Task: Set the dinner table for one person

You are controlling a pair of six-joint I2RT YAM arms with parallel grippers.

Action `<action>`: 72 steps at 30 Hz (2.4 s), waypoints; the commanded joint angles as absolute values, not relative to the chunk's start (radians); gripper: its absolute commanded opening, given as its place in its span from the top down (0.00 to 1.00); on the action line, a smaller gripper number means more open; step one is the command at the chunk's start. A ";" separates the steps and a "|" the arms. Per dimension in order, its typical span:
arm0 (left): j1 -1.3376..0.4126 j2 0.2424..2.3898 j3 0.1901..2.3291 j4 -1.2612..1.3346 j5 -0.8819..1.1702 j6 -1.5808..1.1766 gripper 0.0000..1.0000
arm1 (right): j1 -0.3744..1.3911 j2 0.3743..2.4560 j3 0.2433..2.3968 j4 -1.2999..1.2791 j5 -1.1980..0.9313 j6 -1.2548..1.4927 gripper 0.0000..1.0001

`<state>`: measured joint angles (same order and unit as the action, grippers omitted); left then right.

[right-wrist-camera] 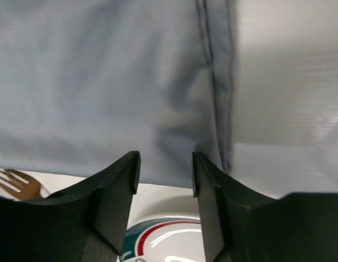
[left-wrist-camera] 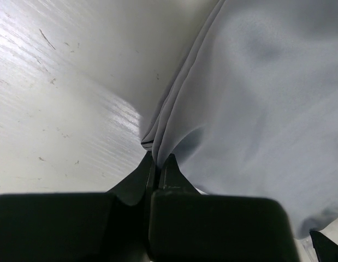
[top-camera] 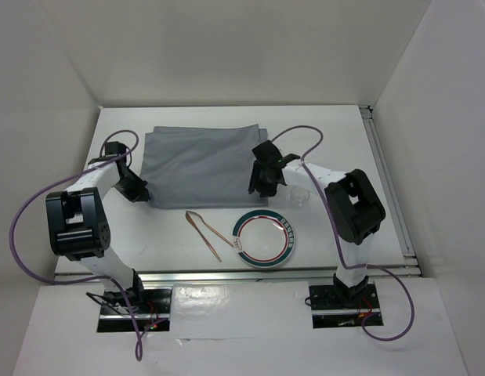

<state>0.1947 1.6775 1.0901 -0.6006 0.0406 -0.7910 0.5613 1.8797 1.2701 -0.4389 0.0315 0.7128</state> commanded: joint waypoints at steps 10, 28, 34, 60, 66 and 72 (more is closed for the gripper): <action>0.164 1.664 1.098 -0.581 0.060 -0.810 1.00 | 0.561 1.838 1.224 -0.494 0.158 0.779 0.38; 0.146 1.873 1.396 -0.626 0.061 -0.839 1.00 | 0.434 2.108 1.588 -0.486 0.150 0.620 0.13; 0.146 1.853 1.364 -0.626 0.072 -0.830 1.00 | 0.405 1.916 1.459 -0.474 0.123 0.682 0.00; 0.155 1.753 1.316 -0.673 0.035 -0.779 1.00 | 0.423 2.028 1.285 -0.258 -0.012 0.953 0.82; 0.175 1.732 1.298 -0.747 -0.015 -0.769 0.41 | 0.442 2.019 1.276 -0.267 0.015 0.953 1.00; 0.213 1.669 1.172 -0.691 0.038 -0.801 0.19 | 0.442 2.000 1.267 -0.267 0.025 0.953 1.00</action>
